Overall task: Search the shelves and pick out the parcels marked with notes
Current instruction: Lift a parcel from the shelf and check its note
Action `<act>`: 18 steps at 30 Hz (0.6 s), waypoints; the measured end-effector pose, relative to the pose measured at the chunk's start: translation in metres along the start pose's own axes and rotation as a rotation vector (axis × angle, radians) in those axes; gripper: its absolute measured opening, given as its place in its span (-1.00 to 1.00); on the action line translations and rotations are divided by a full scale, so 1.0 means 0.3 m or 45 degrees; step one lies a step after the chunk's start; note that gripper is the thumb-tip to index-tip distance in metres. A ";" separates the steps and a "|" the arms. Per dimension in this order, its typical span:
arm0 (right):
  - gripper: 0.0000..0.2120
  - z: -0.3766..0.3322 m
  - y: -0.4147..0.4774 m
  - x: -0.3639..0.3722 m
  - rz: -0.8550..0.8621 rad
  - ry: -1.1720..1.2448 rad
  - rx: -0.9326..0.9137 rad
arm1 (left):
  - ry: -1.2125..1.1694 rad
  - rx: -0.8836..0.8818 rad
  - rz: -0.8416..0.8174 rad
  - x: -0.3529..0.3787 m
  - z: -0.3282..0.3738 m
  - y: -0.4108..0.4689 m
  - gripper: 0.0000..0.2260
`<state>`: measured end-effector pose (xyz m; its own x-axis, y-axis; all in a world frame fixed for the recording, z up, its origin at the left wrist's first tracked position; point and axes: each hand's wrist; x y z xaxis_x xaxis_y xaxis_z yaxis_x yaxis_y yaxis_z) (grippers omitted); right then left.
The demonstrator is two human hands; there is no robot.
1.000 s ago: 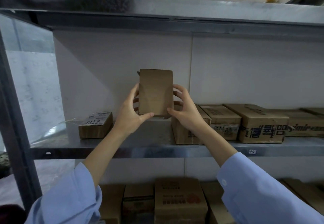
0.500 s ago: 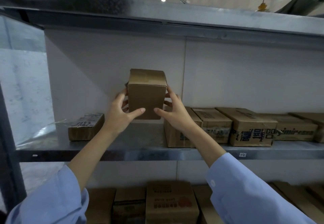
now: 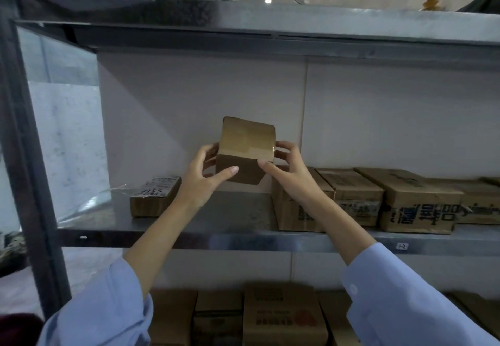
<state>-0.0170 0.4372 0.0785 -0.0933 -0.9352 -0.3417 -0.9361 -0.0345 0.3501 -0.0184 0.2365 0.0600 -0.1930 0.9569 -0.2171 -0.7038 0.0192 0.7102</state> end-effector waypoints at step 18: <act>-0.24 0.016 -0.015 0.053 0.002 -0.112 -0.107 | -0.060 0.048 0.059 -0.010 -0.078 -0.008 -0.41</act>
<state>-0.0159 0.4241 0.0674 -0.1274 -0.9007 -0.4154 -0.9044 -0.0664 0.4214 -0.0322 0.2269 0.0431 -0.1918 0.9696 -0.1520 -0.6683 -0.0156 0.7437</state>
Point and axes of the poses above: each hand's wrist, its own y-axis towards the middle knuckle, its own x-axis out of the palm, z = x × y, and after that the axes turned 10 degrees about x, right-handed
